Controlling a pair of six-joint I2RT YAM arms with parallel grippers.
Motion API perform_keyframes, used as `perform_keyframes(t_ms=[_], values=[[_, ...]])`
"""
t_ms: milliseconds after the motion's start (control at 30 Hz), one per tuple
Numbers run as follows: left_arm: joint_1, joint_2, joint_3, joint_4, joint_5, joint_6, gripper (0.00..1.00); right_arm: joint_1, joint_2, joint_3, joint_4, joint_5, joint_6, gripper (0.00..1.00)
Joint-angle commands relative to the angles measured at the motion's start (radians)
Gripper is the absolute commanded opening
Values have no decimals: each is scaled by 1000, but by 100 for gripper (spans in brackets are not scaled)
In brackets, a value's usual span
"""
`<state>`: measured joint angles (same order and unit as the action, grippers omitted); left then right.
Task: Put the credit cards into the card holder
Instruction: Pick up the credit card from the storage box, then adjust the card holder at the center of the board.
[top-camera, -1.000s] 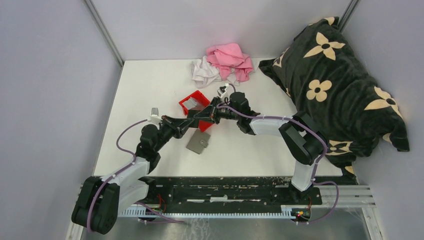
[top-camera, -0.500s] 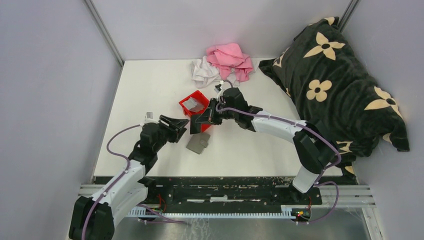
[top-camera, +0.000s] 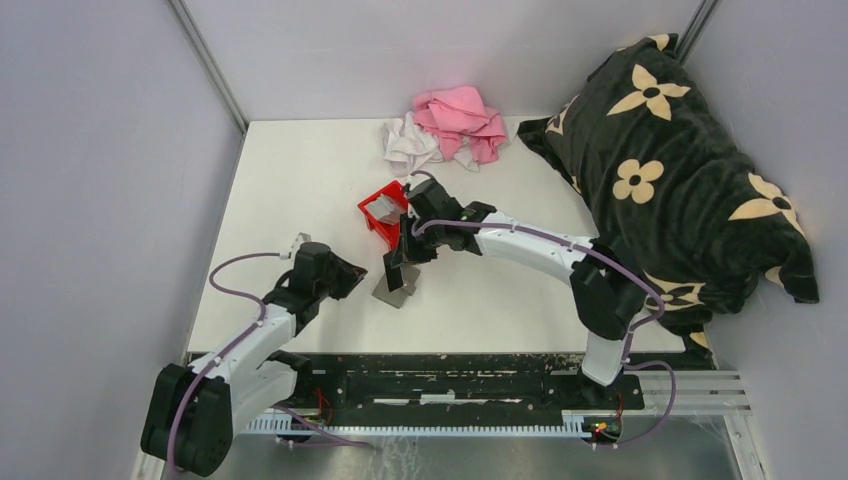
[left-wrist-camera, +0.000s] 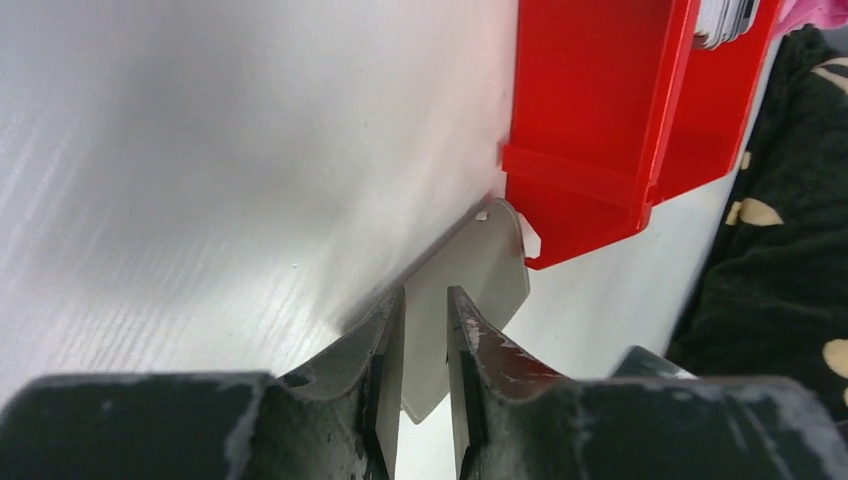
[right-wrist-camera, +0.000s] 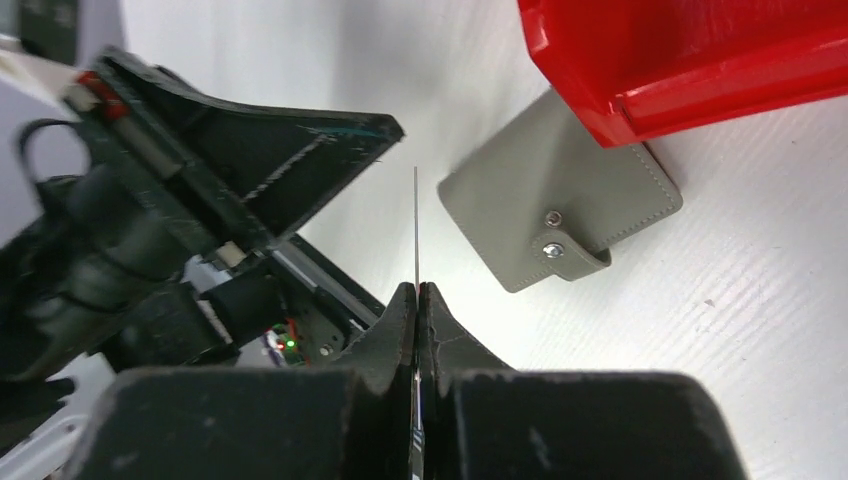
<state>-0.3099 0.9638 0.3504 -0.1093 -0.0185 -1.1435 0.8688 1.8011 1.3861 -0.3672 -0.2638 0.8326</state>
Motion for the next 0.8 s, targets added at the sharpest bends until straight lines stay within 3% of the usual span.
perform_keyframes(t_ms=[0,400,767], values=[[-6,22,-4,18,-41,82,27,34,65,106,-141,65,-41,1],[-128,177,10,74,-89,110,20,61,223,293,-379,163,-73,1],[-201,248,13,86,-132,105,19,46,225,275,-456,221,-89,1]])
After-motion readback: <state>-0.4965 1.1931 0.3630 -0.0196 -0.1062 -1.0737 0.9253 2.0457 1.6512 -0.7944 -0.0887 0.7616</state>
